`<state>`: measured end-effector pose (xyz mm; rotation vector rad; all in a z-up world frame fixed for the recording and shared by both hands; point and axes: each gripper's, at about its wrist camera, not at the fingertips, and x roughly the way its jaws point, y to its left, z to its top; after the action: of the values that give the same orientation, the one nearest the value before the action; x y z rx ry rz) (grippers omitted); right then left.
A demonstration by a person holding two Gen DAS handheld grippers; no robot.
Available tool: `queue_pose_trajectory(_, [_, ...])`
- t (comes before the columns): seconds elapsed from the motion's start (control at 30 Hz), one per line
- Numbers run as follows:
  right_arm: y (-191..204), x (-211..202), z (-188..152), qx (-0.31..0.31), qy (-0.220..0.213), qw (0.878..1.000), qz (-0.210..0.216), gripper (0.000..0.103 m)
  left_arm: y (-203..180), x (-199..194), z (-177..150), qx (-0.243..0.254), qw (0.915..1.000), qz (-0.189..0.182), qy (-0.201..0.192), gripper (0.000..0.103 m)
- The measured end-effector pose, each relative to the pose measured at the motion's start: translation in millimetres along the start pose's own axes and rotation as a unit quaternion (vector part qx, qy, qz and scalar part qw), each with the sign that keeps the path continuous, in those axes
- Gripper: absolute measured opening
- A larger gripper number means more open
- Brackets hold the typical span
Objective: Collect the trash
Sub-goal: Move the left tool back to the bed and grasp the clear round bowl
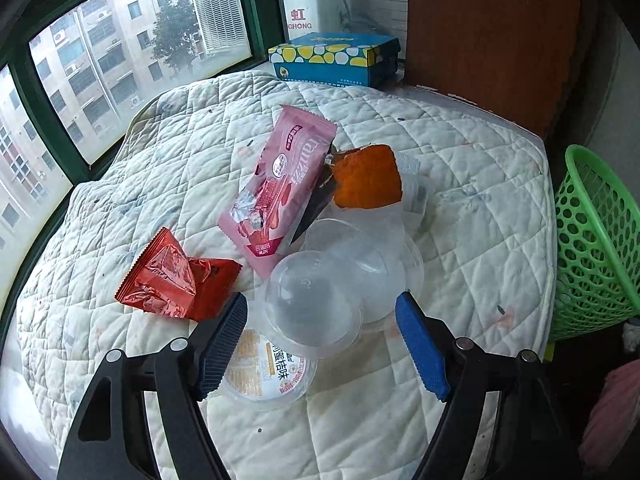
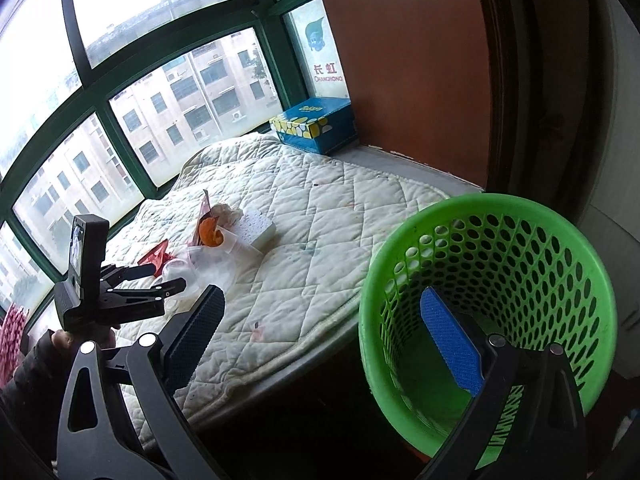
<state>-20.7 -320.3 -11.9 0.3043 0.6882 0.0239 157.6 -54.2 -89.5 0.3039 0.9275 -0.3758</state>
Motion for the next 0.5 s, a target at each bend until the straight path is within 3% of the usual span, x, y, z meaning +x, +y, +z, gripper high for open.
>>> queue_pose_trajectory(0.13, [10, 11, 3, -0.010, 0.009, 1.000, 0.006, 0.097, 7, 7, 1, -0.005, 0.9999, -0.009, 0.000, 0.070])
queue_pose_trajectory(0.27, [20, 23, 8, -0.019, 0.016, 1.000, 0.015, 0.097, 9, 12, 0, -0.002, 0.9997, -0.024, 0.003, 0.057])
queue_pose_trajectory(0.5, [42, 48, 15, -0.039, 0.036, 0.998, 0.036, 0.097, 9, 13, -2, 0.009, 0.9996, -0.027, -0.007, 0.054])
